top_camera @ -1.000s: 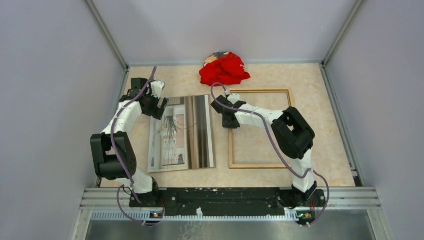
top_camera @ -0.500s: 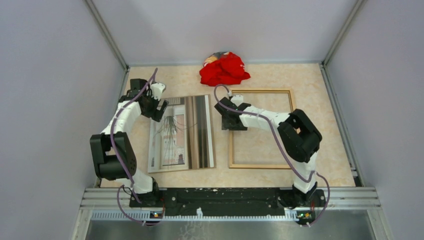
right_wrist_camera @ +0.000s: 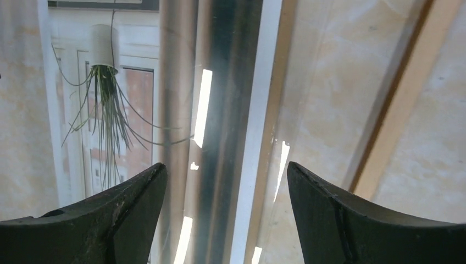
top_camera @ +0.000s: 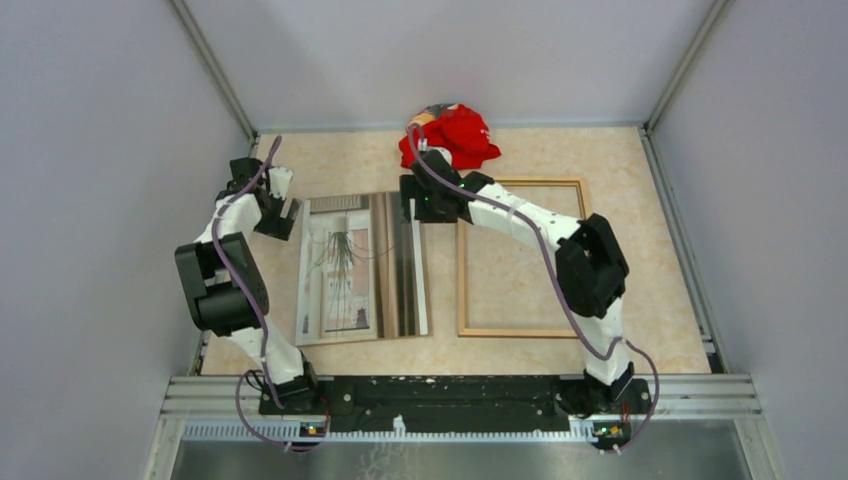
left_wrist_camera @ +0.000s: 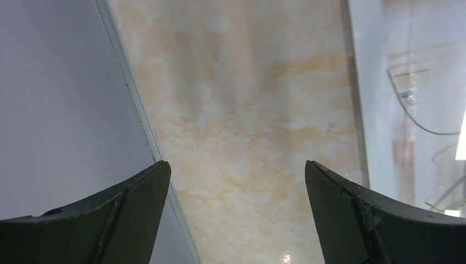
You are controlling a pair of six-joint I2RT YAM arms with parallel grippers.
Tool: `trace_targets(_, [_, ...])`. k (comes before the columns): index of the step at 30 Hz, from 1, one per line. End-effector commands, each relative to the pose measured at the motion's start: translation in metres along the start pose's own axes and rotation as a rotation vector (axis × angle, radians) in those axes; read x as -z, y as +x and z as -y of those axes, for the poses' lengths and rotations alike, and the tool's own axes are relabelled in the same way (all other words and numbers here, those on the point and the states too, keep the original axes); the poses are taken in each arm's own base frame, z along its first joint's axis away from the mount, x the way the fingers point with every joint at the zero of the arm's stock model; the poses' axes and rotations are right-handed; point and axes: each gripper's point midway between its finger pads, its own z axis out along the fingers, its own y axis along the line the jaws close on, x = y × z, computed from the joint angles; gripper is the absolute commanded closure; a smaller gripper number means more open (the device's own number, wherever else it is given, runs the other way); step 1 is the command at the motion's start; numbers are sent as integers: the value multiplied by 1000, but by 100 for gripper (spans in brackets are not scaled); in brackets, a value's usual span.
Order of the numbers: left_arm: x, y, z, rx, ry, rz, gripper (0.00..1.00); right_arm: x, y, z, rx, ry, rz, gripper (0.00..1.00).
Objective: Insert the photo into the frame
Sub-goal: Pick up the photo frame item at the center of the board.
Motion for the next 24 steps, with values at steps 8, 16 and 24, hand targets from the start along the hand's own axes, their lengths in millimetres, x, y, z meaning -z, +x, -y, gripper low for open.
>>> trace_targets(8, [-32,12,16,64,17,-34,7,-62,41,12,-97,-98,-160,20])
trace_targets(16, [-38,17,37,73,60,-34,10,-75,57,28,-171,-99,-214,20])
trace_targets(24, [-40,14,59,51,96,-29,15,-84,71,34,-301,-153,-266,20])
